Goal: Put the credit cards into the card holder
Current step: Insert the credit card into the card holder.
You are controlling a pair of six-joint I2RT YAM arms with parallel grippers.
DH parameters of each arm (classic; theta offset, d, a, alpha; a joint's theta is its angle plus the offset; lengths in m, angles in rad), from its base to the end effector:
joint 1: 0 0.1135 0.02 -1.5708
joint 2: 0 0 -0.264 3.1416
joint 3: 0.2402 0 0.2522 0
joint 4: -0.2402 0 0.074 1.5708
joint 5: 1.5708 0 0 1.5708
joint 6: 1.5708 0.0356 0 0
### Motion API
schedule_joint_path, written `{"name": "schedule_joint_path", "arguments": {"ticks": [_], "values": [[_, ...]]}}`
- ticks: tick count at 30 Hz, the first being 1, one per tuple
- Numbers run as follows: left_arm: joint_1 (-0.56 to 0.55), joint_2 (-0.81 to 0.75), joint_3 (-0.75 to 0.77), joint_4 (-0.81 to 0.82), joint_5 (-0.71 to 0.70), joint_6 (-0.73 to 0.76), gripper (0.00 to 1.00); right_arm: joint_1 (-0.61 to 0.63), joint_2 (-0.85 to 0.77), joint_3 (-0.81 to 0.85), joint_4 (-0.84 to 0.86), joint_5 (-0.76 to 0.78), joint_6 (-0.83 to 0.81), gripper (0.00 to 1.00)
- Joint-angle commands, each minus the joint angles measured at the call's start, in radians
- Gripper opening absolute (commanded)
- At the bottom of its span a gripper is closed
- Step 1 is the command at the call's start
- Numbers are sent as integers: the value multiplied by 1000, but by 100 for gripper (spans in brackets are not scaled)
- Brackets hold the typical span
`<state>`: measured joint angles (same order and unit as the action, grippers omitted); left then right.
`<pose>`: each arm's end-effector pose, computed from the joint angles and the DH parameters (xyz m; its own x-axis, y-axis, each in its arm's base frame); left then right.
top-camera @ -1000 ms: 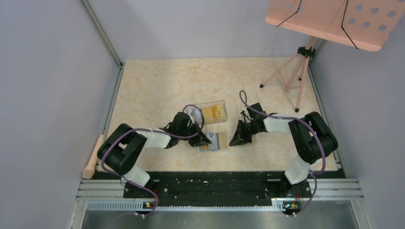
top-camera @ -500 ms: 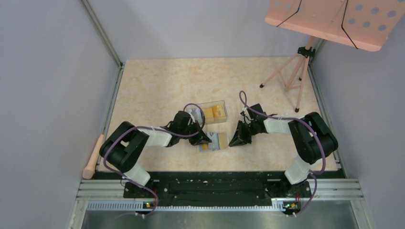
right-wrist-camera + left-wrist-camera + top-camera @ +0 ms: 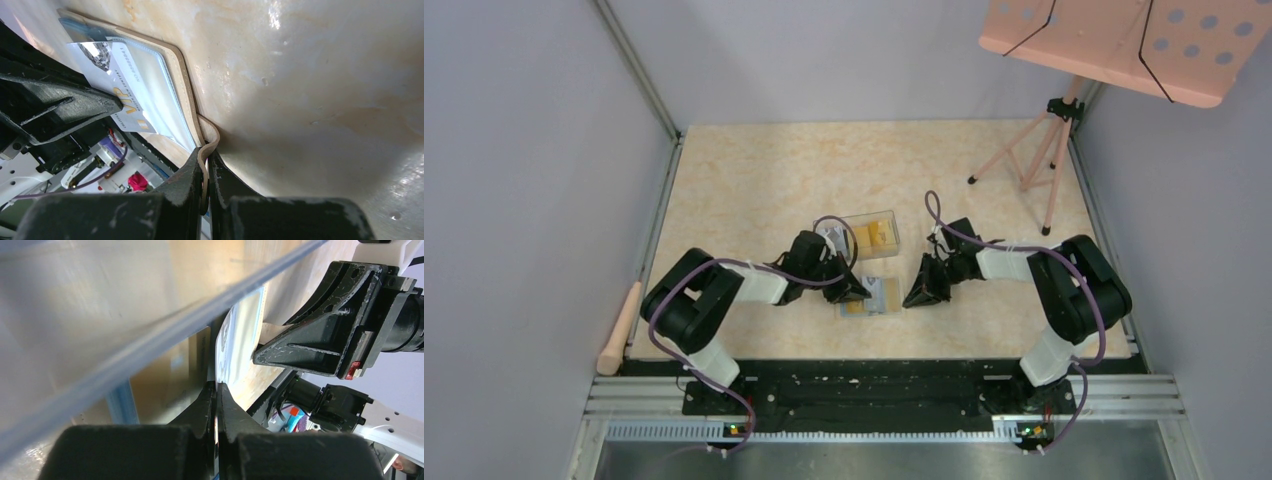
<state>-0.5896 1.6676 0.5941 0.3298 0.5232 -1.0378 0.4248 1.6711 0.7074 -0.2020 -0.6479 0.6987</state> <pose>0.2330 -0.1773 0.1186 -0.9640 -0.2527 -0.0826 -0.0846 0.5862 -0.8058 0.2424 0.1332 0.1151 -0.9919 0.1142 0.0550 0.1211 0.7248 0.6782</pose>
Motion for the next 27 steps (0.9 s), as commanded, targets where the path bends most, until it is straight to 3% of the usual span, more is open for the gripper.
{"name": "schedule_joint_path", "arguments": {"ticks": [1, 4, 9, 12, 19, 27], "values": [[-11, 32, 14, -13, -18, -5, 0, 22, 17, -18, -15, 16, -23, 0], [-19, 29, 32, -47, -19, 11, 0, 22, 19, -17, -16, 14, -21, 0], [-43, -11, 105, -200, -77, 91, 35, 22, 18, -17, -16, 10, -22, 0], [-62, -24, 160, -319, -127, 143, 44, 23, 19, -14, -15, 9, -21, 0], [-101, 29, 302, -527, -196, 223, 49, 22, 24, -8, -18, 6, -27, 0], [-155, 139, 450, -597, -127, 269, 49, 22, 29, -2, -19, 1, -32, 0]]}}
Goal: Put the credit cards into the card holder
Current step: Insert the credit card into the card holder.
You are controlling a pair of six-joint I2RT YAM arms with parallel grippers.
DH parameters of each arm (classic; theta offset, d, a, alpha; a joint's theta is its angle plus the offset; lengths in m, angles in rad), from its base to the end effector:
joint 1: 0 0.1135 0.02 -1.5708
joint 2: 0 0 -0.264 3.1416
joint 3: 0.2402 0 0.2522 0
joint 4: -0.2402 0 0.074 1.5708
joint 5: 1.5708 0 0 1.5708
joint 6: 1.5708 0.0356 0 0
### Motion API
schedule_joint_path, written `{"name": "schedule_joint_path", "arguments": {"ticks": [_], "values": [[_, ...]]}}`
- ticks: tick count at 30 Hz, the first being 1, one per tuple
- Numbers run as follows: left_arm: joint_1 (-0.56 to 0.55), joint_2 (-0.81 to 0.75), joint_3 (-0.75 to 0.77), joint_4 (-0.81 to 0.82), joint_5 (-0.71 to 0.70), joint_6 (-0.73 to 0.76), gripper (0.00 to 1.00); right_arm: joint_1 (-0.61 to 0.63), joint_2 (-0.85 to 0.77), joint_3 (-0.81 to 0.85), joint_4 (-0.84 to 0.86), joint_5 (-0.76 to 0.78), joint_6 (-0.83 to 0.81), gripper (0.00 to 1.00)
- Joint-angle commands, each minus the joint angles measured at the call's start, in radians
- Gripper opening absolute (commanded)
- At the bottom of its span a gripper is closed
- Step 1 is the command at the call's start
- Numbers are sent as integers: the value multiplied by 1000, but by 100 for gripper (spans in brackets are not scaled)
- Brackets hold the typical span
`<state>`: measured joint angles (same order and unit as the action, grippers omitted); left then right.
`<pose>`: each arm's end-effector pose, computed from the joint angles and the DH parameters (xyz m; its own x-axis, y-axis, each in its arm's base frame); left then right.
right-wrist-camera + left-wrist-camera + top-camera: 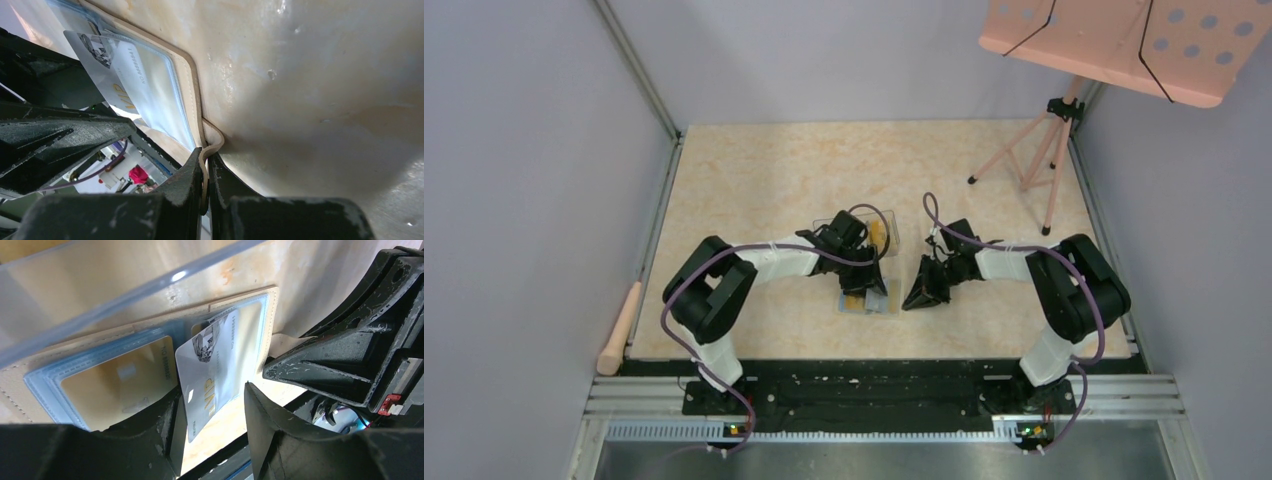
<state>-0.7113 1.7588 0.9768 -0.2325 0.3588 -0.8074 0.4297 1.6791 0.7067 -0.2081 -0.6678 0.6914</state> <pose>0.2510 -0.2328 0.1516 -0.9879 -0.0417 -0.1496 0.0550 0.8072 -0.5877 0.2407 0.1346 0.1131 -0.9928 0.0958 0.0721 0.1191 0.7199 0.6838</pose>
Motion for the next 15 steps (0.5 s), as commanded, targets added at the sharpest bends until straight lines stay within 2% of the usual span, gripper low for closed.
{"name": "schedule_joint_path", "arguments": {"ticks": [1, 6, 11, 14, 15], "values": [[-36, 57, 77, -36, 50, 40, 49, 17, 22, -1, -12, 18, -25, 0], [-55, 84, 116, -58, 96, 57, 49, 17, 27, 1, 3, 2, -23, 0], [-72, 74, 191, -218, 2, 120, 52, 17, 23, 1, 3, 1, -25, 0], [-74, 51, 206, -287, -63, 139, 58, 17, 22, -1, 3, 1, -28, 0], [-75, 43, 207, -304, -89, 142, 91, 17, 23, -1, 3, 2, -28, 0]]}}
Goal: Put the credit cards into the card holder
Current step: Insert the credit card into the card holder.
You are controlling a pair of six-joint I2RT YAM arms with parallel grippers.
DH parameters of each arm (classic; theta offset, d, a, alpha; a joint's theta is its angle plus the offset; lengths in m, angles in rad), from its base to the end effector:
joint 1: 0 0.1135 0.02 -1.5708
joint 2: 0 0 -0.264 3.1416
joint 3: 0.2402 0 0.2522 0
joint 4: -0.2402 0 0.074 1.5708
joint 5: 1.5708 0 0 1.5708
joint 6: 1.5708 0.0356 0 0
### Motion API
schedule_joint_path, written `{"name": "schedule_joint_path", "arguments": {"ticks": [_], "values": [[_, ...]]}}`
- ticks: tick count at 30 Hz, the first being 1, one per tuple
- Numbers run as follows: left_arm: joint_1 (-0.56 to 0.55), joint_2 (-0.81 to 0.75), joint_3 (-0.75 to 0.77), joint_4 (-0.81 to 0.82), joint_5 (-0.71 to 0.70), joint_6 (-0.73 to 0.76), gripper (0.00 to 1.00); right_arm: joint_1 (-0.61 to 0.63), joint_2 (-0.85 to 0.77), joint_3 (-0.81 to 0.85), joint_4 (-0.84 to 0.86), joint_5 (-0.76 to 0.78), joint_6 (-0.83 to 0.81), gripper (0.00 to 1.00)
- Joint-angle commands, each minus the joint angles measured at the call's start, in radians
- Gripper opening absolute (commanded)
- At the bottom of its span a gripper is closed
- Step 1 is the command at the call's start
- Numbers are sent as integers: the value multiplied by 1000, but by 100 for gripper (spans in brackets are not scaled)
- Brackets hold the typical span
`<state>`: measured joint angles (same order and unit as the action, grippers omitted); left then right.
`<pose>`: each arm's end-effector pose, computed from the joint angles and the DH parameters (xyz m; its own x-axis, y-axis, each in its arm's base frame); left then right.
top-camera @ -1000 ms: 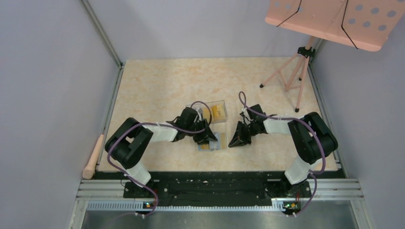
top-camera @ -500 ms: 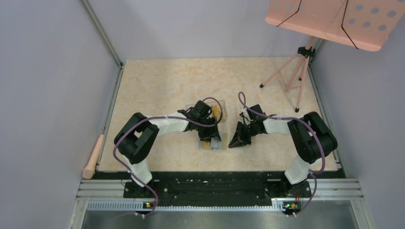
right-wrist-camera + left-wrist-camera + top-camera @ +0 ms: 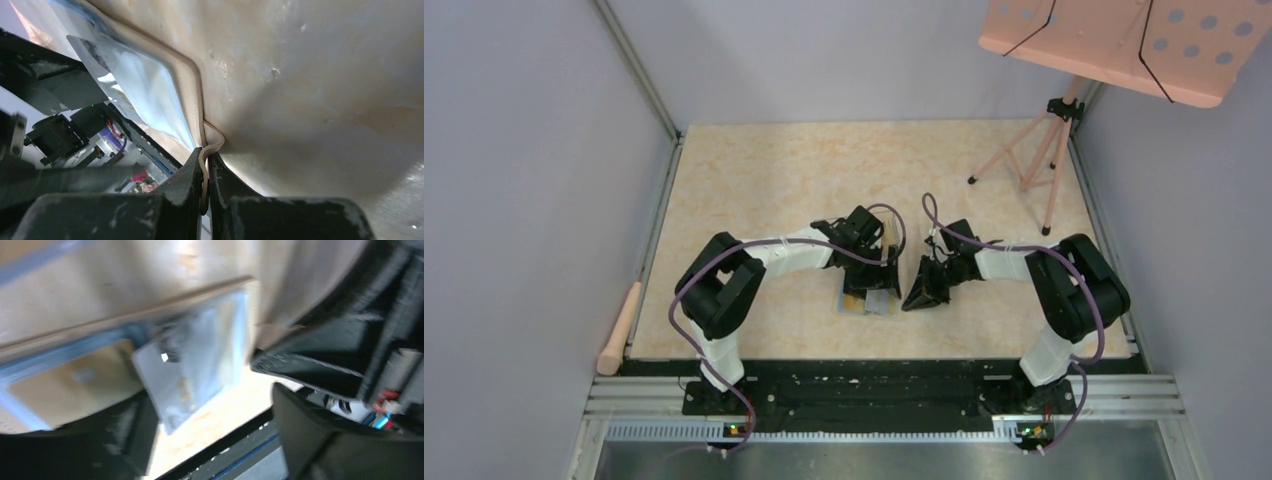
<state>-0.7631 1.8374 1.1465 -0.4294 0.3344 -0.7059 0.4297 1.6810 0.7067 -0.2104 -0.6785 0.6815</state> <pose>0.2546 -0.2596 0.1614 -0.9857 0.0947 -0.1397 0.1534 0.8480 -0.5073 0.2403 0.1347 0.1127 -0.9937 0.0841 0.0738 0.1118 0.7163 0.6888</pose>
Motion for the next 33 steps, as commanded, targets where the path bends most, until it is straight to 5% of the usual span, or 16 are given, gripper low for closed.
{"name": "schedule_joint_path", "arguments": {"ticks": [1, 19, 26, 33], "values": [[-22, -40, 36, -120, -79, 43, 98, 16, 21, -1, 5, 13, -18, 0], [-24, -195, 13, -168, -208, 52, 79, 17, 30, 5, 2, 11, -20, 0], [-24, -157, -10, -168, -171, 50, 63, 17, 30, 4, 1, 10, -21, 0], [-24, -120, -58, -131, -152, 8, 58, 18, 31, 1, 2, 8, -24, 0]]}}
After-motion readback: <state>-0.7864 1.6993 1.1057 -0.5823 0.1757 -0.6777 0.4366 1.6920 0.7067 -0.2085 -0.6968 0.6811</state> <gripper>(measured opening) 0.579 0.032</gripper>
